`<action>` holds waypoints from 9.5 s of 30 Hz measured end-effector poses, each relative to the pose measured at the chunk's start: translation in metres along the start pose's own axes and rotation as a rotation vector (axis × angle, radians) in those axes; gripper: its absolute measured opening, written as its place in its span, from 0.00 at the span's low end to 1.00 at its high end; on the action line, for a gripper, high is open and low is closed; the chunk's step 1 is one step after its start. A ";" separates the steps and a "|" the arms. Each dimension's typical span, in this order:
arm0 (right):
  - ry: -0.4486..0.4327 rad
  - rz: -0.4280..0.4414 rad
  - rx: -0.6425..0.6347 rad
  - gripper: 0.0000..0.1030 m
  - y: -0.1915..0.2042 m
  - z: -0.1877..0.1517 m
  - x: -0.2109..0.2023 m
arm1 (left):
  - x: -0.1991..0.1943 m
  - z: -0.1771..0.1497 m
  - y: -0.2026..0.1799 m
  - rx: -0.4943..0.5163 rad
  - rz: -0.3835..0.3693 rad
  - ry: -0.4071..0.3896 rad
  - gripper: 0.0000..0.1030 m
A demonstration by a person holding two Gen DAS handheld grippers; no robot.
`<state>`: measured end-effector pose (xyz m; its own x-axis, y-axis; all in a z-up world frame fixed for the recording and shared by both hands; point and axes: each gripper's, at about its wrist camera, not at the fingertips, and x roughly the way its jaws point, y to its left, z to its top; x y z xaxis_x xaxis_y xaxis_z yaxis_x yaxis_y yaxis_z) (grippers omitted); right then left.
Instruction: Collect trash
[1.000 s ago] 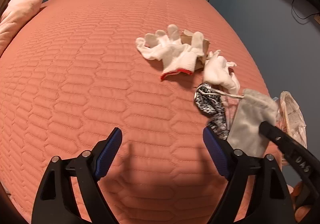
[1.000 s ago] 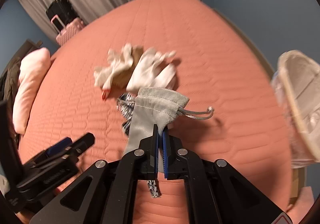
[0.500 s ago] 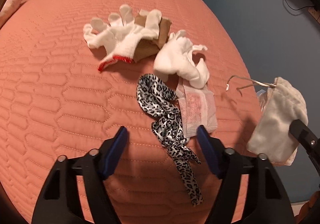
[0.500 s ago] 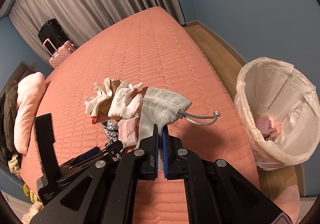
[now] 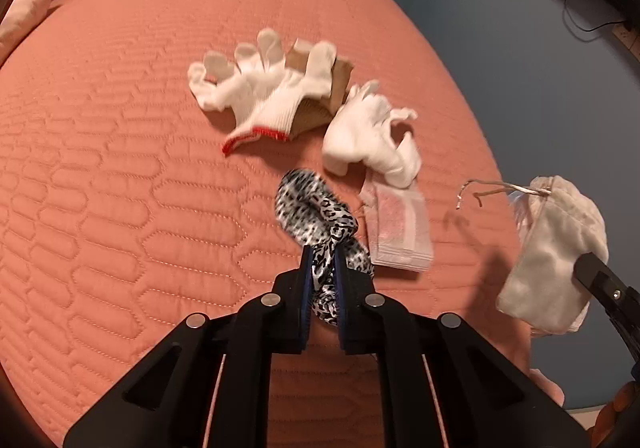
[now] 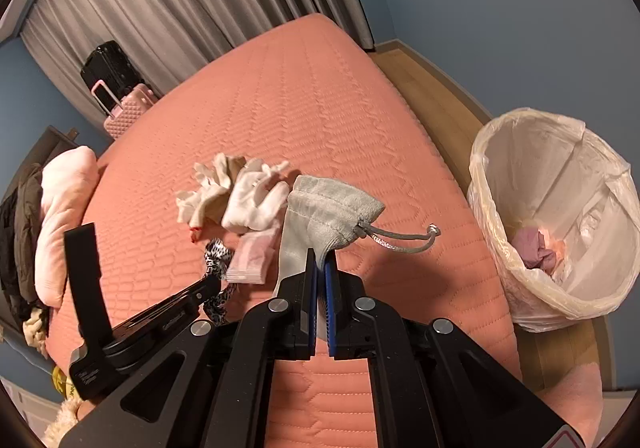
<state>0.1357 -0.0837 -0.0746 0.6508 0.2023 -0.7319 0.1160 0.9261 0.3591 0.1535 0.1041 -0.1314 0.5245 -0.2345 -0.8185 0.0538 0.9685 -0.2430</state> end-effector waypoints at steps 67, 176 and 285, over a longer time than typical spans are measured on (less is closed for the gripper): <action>-0.414 -0.187 0.131 0.10 -0.144 0.068 -0.209 | -0.101 0.019 -0.305 0.472 -0.278 -0.228 0.57; 0.174 -0.042 -0.147 0.15 0.061 -0.013 0.117 | 0.008 0.052 0.024 -0.113 -0.015 -0.020 0.76; -0.393 -0.182 0.081 0.22 -0.111 0.062 -0.193 | -0.096 0.021 -0.277 0.364 -0.239 -0.193 0.55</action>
<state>0.0435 -0.2451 0.0630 0.8482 -0.1131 -0.5175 0.3036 0.9044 0.2999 0.1064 -0.1398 0.0253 0.6076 -0.4678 -0.6418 0.4680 0.8638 -0.1866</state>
